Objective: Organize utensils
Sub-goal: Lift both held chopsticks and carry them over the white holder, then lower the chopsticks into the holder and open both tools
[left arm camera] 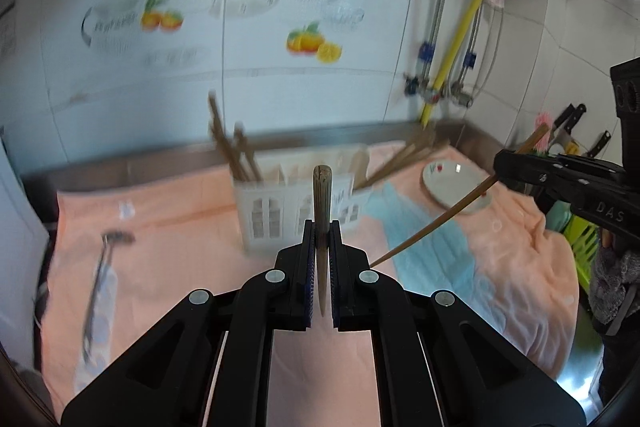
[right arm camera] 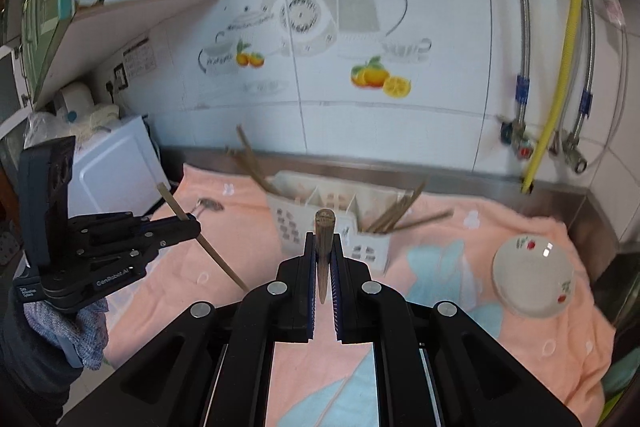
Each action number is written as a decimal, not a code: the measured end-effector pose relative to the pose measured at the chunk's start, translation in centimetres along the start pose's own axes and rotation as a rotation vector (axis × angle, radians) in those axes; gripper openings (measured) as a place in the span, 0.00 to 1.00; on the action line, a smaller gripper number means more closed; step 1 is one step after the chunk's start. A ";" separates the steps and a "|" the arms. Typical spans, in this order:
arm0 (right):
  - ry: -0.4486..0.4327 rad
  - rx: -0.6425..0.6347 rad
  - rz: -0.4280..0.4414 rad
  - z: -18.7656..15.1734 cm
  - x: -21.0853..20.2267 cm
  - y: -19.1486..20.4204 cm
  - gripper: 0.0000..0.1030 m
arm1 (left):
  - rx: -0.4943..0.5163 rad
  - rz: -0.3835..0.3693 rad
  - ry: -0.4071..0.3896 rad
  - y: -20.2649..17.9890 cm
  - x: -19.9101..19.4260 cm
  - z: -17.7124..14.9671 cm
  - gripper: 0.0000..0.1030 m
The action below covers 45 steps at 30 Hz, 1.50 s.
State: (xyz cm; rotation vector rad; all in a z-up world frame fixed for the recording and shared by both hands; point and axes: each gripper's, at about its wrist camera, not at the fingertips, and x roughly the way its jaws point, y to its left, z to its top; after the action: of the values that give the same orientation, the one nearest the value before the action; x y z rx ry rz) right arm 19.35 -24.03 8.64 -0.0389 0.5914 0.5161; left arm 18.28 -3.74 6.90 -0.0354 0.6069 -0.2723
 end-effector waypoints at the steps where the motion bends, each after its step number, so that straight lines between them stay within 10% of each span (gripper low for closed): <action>1: -0.007 0.003 0.001 0.7 -0.1 -0.2 0.06 | 0.011 0.004 -0.015 -0.2 -0.2 0.8 0.05; 16: -0.081 0.012 -0.043 7.7 0.6 -2.5 0.06 | 0.032 0.129 -0.156 0.7 0.8 11.6 0.05; 45: 0.030 0.017 -0.089 6.1 9.0 -3.5 0.06 | -0.038 0.112 -0.008 4.0 7.5 8.7 0.05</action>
State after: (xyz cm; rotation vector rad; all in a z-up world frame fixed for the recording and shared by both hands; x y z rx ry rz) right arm 30.55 -21.94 8.45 -0.0563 0.6206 0.4244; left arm 30.14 -2.25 9.41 -0.0393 0.6042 -0.1523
